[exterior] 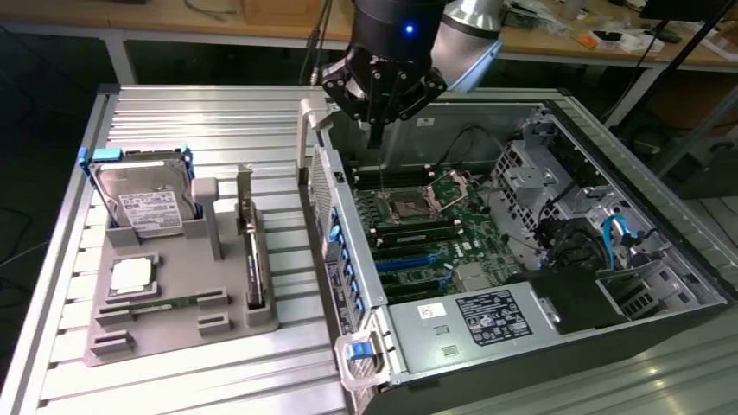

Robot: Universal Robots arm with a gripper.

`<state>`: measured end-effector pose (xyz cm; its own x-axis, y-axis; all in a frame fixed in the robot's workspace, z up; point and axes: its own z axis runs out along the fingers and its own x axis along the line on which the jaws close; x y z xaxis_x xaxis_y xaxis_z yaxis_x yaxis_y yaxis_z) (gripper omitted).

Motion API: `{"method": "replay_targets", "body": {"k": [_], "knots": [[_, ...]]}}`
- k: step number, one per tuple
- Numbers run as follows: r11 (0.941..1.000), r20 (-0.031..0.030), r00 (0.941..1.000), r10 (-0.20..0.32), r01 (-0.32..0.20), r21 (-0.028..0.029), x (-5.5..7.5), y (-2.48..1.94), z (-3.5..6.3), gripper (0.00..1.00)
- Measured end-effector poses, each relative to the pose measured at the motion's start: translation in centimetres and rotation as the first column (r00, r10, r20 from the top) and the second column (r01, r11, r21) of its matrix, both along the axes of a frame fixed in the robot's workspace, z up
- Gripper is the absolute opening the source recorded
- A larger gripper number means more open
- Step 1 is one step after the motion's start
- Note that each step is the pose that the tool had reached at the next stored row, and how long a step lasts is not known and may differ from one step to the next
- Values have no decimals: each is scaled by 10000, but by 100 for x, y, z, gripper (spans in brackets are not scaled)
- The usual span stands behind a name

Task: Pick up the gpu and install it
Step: 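Reach for the gpu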

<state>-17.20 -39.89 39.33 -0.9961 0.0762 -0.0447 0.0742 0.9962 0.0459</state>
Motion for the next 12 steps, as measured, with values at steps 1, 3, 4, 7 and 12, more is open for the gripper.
{"method": "replay_targets", "body": {"k": [1,3,4,7,12], "knots": [[10000,2,10000,0,0,0,-20,0,0,11],[10000,5,10000,1,-1,-1,-70,0,0,11],[10000,9,10000,-1,1,0,-105,0,0,11],[10000,26,10000,1,-1,0,-244,0,0,11],[10000,39,10000,0,0,0,-410,0,0,11]]}}
